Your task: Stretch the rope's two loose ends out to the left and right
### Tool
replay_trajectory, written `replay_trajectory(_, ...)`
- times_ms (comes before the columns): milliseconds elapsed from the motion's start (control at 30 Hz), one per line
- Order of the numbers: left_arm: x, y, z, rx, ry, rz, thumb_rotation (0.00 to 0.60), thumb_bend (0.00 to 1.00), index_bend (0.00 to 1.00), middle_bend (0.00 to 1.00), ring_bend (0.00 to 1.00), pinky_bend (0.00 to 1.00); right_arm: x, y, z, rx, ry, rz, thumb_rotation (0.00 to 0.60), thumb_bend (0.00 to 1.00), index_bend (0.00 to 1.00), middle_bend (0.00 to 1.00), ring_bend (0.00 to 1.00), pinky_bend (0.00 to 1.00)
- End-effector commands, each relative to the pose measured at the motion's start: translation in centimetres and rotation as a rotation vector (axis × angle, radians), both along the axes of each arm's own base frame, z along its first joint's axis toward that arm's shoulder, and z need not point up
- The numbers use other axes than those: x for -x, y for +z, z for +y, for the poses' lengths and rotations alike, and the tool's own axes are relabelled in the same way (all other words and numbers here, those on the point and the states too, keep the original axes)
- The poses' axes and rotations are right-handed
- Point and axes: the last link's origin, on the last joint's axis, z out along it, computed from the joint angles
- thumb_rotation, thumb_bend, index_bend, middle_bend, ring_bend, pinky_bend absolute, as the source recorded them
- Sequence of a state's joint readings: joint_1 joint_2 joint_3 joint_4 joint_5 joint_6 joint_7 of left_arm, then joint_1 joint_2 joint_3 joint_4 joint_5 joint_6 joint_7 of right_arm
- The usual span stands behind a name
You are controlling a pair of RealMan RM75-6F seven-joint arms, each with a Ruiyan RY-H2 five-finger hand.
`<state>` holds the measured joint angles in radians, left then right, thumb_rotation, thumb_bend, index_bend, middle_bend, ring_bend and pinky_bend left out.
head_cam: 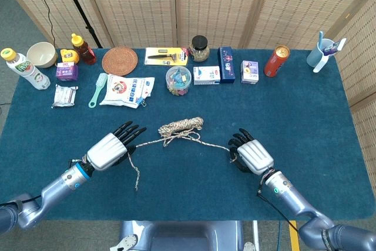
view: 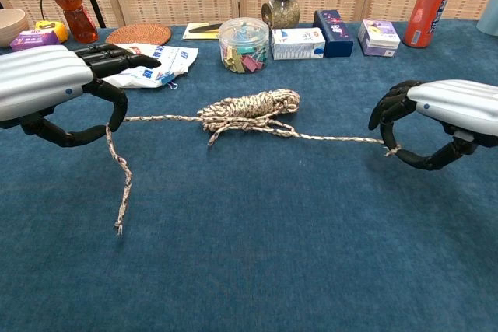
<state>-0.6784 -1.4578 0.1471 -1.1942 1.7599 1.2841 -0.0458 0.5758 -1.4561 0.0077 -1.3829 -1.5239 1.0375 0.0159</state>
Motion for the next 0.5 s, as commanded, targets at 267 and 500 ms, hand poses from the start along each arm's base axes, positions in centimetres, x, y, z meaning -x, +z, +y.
replay_trajectory(267,3.4,4.0,-0.4,-0.093,0.085,-0.009,0.6,0.46,0.65,0.0,0.0,0.0,1.5,2.4,-0.5,0.072,-0.042,0.021,0.6,0.54,0.64,0.28,0.15,0.0)
replay_trajectory(500,5.2,5.8,-0.7,-0.132,0.129,0.001,0.6,0.46,0.65,0.0,0.0,0.0,2.9,3.9,-0.7,0.118,-0.081,0.034,0.6,0.54,0.64,0.28,0.15,0.0)
